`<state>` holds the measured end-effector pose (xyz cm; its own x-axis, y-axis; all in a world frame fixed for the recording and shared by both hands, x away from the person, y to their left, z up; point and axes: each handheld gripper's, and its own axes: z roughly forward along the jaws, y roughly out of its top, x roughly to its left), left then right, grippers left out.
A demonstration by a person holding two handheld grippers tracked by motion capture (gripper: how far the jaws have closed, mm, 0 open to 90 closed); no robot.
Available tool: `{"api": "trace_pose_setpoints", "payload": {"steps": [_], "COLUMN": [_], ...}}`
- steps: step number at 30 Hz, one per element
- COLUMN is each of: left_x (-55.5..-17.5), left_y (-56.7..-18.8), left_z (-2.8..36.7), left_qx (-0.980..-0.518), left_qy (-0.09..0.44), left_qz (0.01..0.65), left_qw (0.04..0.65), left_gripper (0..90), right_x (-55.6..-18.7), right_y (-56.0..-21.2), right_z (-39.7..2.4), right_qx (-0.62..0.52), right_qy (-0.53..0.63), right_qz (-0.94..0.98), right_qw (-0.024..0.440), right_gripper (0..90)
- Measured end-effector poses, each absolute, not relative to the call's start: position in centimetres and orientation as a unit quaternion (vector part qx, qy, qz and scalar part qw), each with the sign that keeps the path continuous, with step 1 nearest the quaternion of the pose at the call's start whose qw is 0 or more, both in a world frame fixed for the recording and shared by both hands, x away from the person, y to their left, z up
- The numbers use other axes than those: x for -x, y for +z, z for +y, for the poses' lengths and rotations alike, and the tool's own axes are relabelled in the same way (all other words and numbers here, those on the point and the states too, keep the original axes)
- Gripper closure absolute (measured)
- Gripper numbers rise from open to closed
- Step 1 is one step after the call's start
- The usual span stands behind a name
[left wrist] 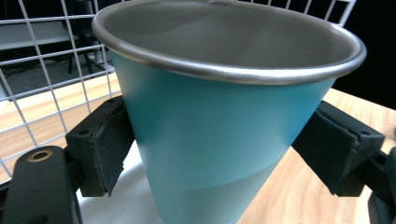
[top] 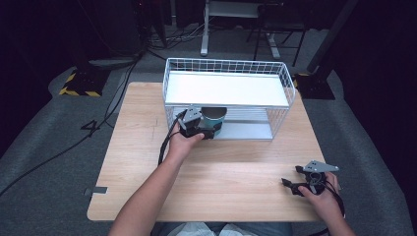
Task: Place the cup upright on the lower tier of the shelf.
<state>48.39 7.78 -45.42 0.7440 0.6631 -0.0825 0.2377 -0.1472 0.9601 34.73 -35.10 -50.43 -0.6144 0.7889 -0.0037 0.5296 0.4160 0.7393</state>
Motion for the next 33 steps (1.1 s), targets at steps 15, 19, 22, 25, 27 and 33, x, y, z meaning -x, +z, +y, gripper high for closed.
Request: {"api": "trace_pose_setpoints", "payload": {"steps": [15,19,22,25,27,33], "left_x": [-48.8,-48.6,-48.7,-48.9,-49.0,-48.9], "left_y": [-46.1,-46.4,-46.6,-46.8,-46.8,-47.1], "left_z": [5.8,5.6,5.6,5.5,5.4,5.1], "left_qx": [-0.732,-0.733,-0.733,-0.730,-0.726,-0.728], "left_qy": [0.183,0.175,0.172,0.187,0.182,0.175], "left_qz": [0.289,0.292,0.298,0.295,0.300,0.306], "left_qw": [0.589,0.589,0.587,0.587,0.591,0.588], "left_gripper": [16.4,16.4,16.4,16.4,16.4,16.4], "right_x": [-34.7,-34.7,-34.7,-34.7,-34.7,-34.7], "right_y": [-50.4,-50.4,-50.4,-50.4,-50.4,-50.4], "right_z": [-35.1,-35.1,-35.1,-35.1,-35.1,-35.1], "right_qx": [-0.400,-0.401,-0.400,-0.401,-0.401,-0.401], "right_qy": [0.362,0.362,0.362,0.362,0.362,0.362], "right_qz": [0.823,0.822,0.823,0.822,0.822,0.822], "right_qw": [0.179,0.179,0.179,0.179,0.179,0.179], "right_gripper": [17.9,17.8,17.9,17.9,17.9,17.9]}}
